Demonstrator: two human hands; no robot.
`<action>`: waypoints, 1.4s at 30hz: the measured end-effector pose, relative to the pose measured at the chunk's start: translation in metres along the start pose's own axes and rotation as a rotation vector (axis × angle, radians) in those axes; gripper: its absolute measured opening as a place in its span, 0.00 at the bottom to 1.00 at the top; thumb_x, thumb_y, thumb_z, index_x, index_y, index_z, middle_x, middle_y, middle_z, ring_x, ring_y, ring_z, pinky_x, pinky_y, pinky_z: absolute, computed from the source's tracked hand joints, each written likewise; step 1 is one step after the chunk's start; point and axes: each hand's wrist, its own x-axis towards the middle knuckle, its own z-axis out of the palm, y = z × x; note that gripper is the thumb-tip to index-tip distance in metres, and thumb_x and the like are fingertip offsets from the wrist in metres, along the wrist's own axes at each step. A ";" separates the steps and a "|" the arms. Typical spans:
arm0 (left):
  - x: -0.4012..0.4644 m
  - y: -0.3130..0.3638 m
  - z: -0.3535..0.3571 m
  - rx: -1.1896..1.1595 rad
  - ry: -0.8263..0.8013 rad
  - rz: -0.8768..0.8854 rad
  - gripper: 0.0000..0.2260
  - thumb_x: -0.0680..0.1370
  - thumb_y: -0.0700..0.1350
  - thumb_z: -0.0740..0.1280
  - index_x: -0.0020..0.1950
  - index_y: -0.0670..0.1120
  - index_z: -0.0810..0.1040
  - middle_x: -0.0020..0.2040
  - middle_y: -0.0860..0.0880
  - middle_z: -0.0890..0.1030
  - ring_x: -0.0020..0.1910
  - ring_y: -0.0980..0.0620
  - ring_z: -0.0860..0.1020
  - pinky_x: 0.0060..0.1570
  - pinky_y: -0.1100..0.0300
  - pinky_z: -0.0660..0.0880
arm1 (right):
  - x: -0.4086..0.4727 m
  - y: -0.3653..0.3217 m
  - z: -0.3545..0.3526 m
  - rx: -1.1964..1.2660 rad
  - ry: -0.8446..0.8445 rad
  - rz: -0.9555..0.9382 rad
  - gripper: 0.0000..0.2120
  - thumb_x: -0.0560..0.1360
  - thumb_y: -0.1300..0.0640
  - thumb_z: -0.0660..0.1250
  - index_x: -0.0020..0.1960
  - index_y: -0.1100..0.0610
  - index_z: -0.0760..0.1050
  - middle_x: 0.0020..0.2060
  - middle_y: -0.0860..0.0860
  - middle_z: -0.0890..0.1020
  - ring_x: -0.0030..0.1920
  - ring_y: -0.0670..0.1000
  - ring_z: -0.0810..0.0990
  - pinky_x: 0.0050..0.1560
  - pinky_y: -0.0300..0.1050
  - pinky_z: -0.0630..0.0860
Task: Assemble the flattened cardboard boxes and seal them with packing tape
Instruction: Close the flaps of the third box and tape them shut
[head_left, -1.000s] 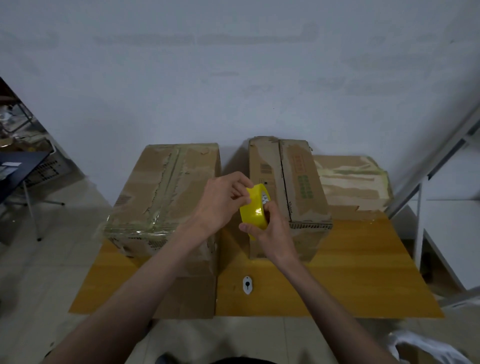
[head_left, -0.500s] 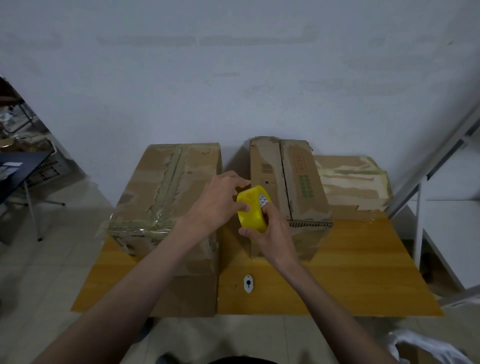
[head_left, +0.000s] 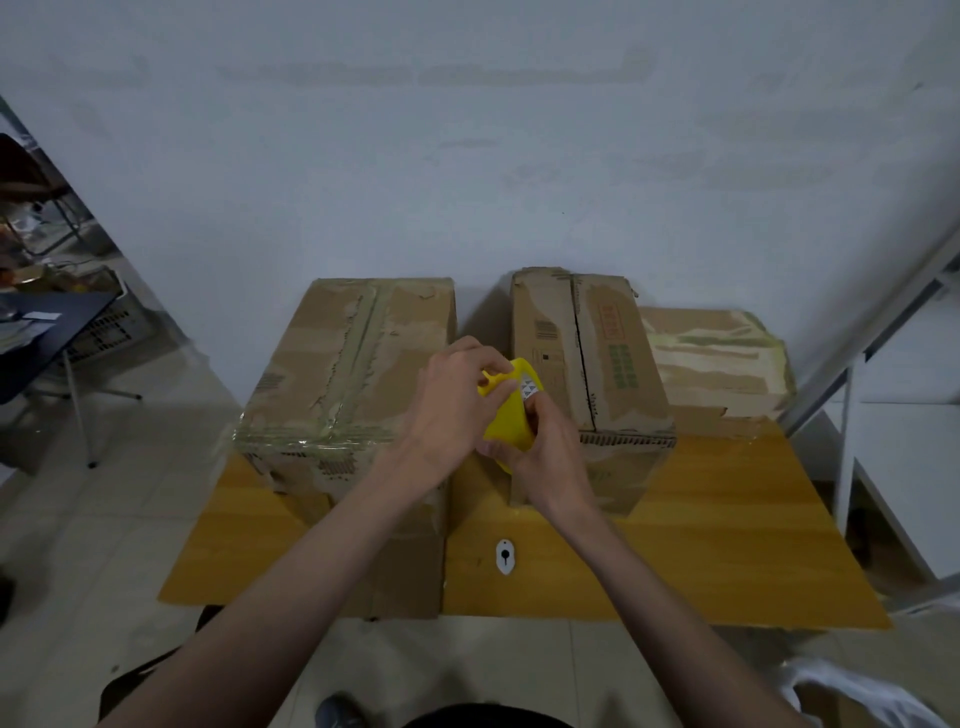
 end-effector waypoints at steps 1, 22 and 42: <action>0.001 -0.002 -0.001 -0.021 -0.003 -0.032 0.04 0.76 0.43 0.73 0.50 0.49 0.84 0.47 0.53 0.82 0.43 0.58 0.79 0.46 0.59 0.79 | -0.001 -0.001 0.001 -0.001 -0.002 -0.001 0.22 0.68 0.51 0.80 0.44 0.56 0.66 0.35 0.47 0.68 0.33 0.44 0.64 0.33 0.36 0.64; 0.005 -0.020 -0.017 -0.035 -0.277 -0.085 0.21 0.67 0.32 0.75 0.52 0.50 0.73 0.48 0.52 0.75 0.37 0.52 0.79 0.31 0.63 0.72 | -0.019 -0.001 0.004 -0.095 -0.087 0.007 0.24 0.67 0.51 0.80 0.49 0.61 0.68 0.44 0.58 0.74 0.41 0.53 0.70 0.36 0.42 0.64; -0.027 -0.003 -0.005 0.119 0.025 -0.105 0.10 0.74 0.51 0.75 0.51 0.47 0.87 0.48 0.52 0.85 0.44 0.56 0.81 0.46 0.59 0.79 | -0.025 -0.007 0.011 -0.093 -0.056 0.050 0.22 0.68 0.49 0.79 0.47 0.56 0.68 0.38 0.46 0.71 0.36 0.44 0.68 0.33 0.40 0.62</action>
